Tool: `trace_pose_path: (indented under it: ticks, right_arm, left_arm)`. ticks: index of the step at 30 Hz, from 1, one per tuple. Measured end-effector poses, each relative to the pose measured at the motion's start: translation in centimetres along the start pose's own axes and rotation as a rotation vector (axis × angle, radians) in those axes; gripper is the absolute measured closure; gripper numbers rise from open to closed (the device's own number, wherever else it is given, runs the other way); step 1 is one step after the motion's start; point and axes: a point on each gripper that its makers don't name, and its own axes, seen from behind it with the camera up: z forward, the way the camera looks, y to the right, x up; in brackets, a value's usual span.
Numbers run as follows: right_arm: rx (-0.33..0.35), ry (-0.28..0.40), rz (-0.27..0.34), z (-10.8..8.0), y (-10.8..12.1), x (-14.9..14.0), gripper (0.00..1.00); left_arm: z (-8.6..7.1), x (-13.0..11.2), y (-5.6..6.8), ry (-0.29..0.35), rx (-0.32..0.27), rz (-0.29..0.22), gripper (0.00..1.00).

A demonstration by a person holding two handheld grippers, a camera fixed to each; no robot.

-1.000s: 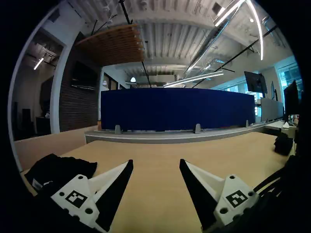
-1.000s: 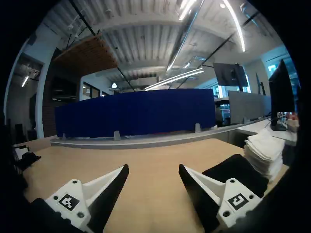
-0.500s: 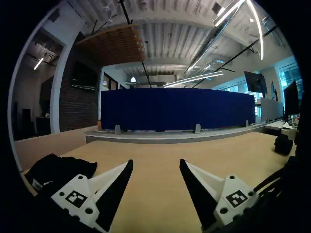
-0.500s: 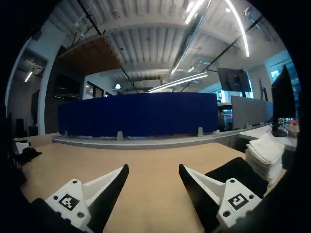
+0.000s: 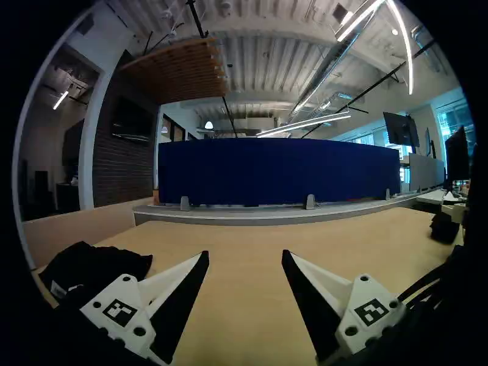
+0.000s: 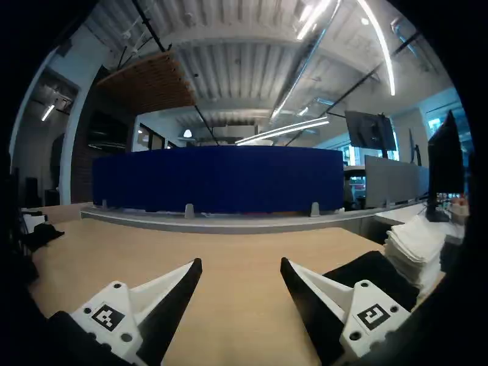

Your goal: Fold towel

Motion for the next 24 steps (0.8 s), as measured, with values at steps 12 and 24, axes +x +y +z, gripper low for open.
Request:
trace_pose_path:
  ticks: [12,24]
  right_arm:
    - [0.010,0.000,-0.001,-0.04,-0.23,0.22,0.00]
    - [0.010,-0.001,-0.001,0.02,-0.31,0.47,0.00]
  left_arm:
    - [-0.01,0.02,-0.03,0.000,0.000,0.000,0.12]
    - [-0.02,-0.01,-0.03,0.000,0.000,0.000,0.12]
